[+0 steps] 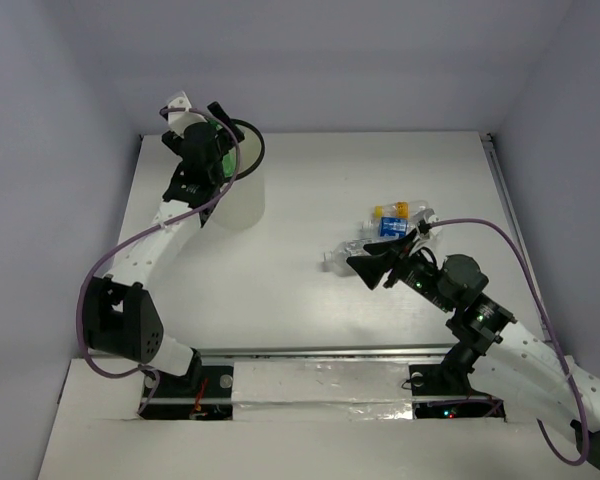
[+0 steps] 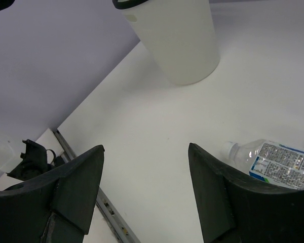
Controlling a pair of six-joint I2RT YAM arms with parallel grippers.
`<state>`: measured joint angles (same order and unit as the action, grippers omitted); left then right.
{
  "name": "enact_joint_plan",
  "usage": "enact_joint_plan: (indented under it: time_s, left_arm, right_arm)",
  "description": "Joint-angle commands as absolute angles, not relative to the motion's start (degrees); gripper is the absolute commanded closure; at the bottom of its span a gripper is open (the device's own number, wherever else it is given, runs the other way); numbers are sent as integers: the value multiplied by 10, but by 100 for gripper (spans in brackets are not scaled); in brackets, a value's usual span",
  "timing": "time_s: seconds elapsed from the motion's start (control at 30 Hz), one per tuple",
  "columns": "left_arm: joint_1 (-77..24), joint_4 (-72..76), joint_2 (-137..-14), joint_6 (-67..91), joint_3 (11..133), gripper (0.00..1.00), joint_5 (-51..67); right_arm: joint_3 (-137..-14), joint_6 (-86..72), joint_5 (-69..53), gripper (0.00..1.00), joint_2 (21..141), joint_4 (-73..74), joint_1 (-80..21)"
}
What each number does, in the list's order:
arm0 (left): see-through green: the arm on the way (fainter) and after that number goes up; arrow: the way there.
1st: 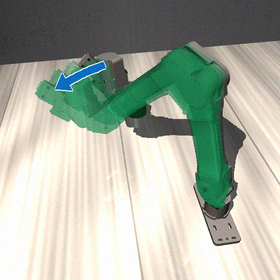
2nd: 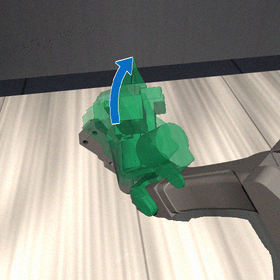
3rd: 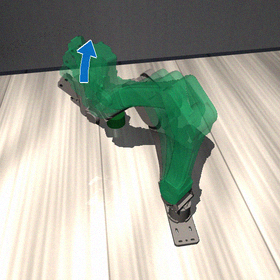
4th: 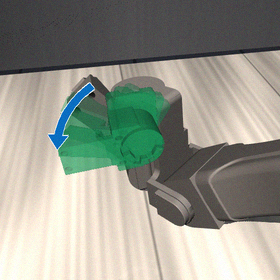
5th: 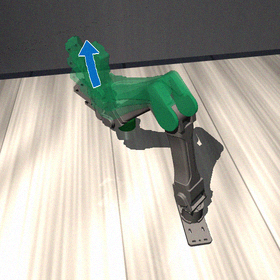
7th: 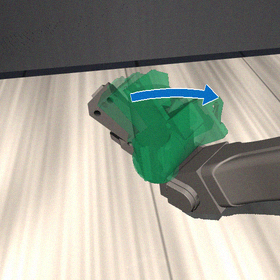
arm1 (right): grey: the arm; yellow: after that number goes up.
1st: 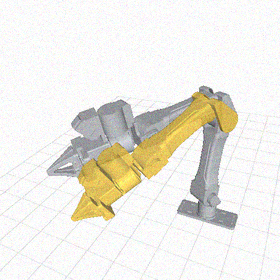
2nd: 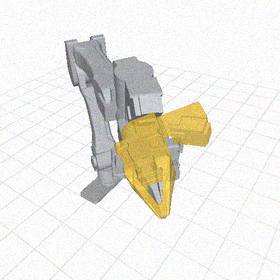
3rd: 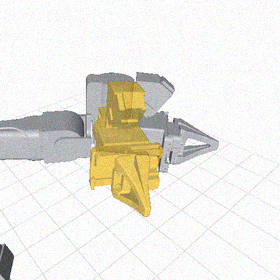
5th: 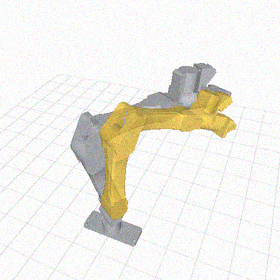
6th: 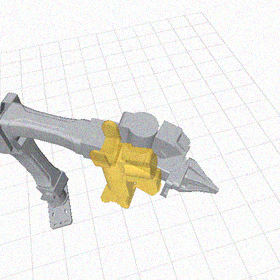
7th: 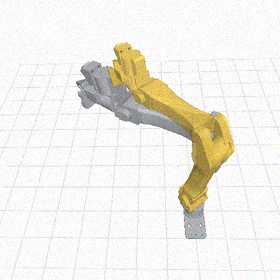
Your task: Put the plastic bottles in the bin
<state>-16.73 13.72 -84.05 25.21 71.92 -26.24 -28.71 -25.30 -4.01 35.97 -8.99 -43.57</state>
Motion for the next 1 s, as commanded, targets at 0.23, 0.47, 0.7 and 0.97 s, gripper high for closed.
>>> enact_joint_plan:
  time_s: [0.23, 0.47, 0.7, 0.97]
  left_arm:
    - [-252, 158, -786, 199, 756, 23, -282]
    - [-401, 257, -762, 137, 651, 55, -184]
    - [-516, 329, -851, 86, 595, 72, -163]
    - [-575, 276, -1013, 11, 700, 28, -73]
  right_arm:
    - [-285, -272, 31, 29, 338, -104, -438]
    - [-310, -329, 230, 91, 256, -22, -438]
    - [-334, -342, 344, 76, 151, 50, -438]
    - [-348, -350, 375, 39, 133, 105, -438]
